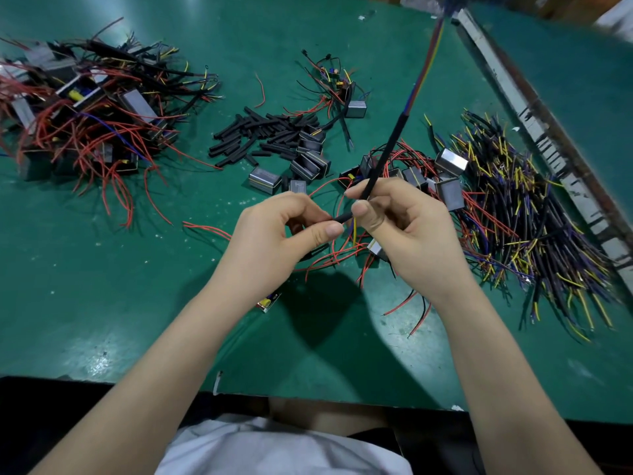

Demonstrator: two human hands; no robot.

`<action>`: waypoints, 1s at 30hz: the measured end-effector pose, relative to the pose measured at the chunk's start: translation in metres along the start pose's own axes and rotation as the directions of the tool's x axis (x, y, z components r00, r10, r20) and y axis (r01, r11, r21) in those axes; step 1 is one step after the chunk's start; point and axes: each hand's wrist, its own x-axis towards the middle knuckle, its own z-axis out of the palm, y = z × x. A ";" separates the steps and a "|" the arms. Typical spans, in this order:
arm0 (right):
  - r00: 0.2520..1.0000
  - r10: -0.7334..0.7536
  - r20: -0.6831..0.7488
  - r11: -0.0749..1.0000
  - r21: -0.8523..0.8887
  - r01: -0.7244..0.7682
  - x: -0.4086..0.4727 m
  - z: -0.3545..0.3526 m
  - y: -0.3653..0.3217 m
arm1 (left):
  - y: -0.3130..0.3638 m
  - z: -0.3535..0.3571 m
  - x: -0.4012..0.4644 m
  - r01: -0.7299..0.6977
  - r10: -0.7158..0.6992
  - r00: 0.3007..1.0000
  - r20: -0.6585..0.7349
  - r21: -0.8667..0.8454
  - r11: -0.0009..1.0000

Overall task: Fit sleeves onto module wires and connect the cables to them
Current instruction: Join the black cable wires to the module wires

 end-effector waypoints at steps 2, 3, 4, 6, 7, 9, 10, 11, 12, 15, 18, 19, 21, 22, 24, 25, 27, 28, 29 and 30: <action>0.999 0.049 0.000 0.998 0.048 -0.049 0.000 0.000 0.001 | -0.001 0.000 0.001 0.002 -0.002 1.000 -0.024 -0.022 1.000; 0.997 0.083 -0.008 0.994 0.065 -0.082 0.000 0.001 0.003 | -0.001 -0.001 0.000 -0.008 0.005 0.998 -0.057 -0.037 0.999; 0.992 0.123 -0.020 0.988 0.091 -0.121 0.000 0.002 0.004 | -0.002 -0.003 -0.002 -0.022 0.017 0.996 -0.090 -0.053 0.998; 0.977 0.208 -0.050 0.964 0.179 -0.196 0.000 0.005 0.006 | -0.003 -0.009 -0.007 -0.059 0.053 0.994 -0.100 -0.055 0.997; 0.968 0.242 -0.062 0.950 0.219 -0.223 -0.001 0.006 0.007 | -0.004 -0.011 -0.011 -0.074 0.071 0.995 -0.070 -0.032 0.997; 0.955 0.287 -0.073 0.927 0.273 -0.258 -0.001 0.008 0.008 | -0.006 -0.013 -0.016 -0.078 0.078 0.997 0.005 0.037 0.996; 0.950 0.304 -0.074 0.916 0.298 -0.270 -0.002 0.009 0.007 | -0.007 -0.012 -0.017 -0.085 0.084 0.996 0.024 0.067 0.994; 0.945 0.319 -0.073 0.903 0.325 -0.280 -0.002 0.010 0.007 | -0.008 -0.010 -0.018 -0.097 0.095 0.995 0.023 0.094 0.991; 0.940 0.333 -0.072 0.892 0.346 -0.289 -0.003 0.011 0.006 | -0.008 -0.008 -0.018 -0.110 0.109 0.994 0.013 0.120 0.987; 0.930 0.361 -0.069 0.867 0.392 -0.308 -0.004 0.014 0.005 | -0.009 -0.003 -0.019 -0.160 0.163 0.987 0.001 0.204 0.966; 0.918 0.392 -0.059 0.836 0.439 -0.329 -0.006 0.016 0.006 | -0.013 0.000 -0.021 -0.173 0.177 0.984 0.009 0.267 0.948; 0.913 0.405 -0.054 0.819 0.464 -0.337 -0.006 0.017 0.007 | -0.014 0.001 -0.021 -0.158 0.163 0.987 0.003 0.259 0.953; 0.892 0.448 -0.054 0.772 0.526 -0.356 -0.009 0.020 0.008 | -0.015 0.003 -0.022 -0.118 0.124 0.992 -0.014 0.215 0.969; 0.879 0.474 -0.056 0.748 0.553 -0.368 -0.010 0.022 0.008 | -0.016 0.004 -0.022 -0.099 0.106 0.994 -0.026 0.196 0.976; 0.850 0.524 -0.048 0.697 0.598 -0.395 -0.012 0.026 0.008 | -0.016 0.006 -0.022 -0.084 0.094 0.994 -0.053 0.178 0.980; 0.834 0.551 -0.039 0.666 0.622 -0.411 -0.013 0.028 0.008 | -0.016 0.006 -0.021 -0.083 0.095 0.993 -0.066 0.165 0.983; 0.798 0.602 -0.019 0.598 0.674 -0.434 -0.014 0.029 0.008 | -0.015 0.008 -0.021 -0.086 0.098 0.991 -0.088 0.131 0.988; 0.785 0.619 -0.009 0.566 0.698 -0.438 -0.014 0.029 0.007 | -0.014 0.009 -0.021 -0.091 0.103 0.990 -0.096 0.121 0.988; 0.777 0.630 0.001 0.539 0.720 -0.438 -0.015 0.030 0.007 | -0.014 0.009 -0.021 -0.095 0.107 0.989 -0.102 0.118 0.988; 0.773 0.635 0.008 0.520 0.736 -0.434 -0.015 0.029 0.006 | -0.013 0.010 -0.021 -0.096 0.108 0.988 -0.108 0.115 0.989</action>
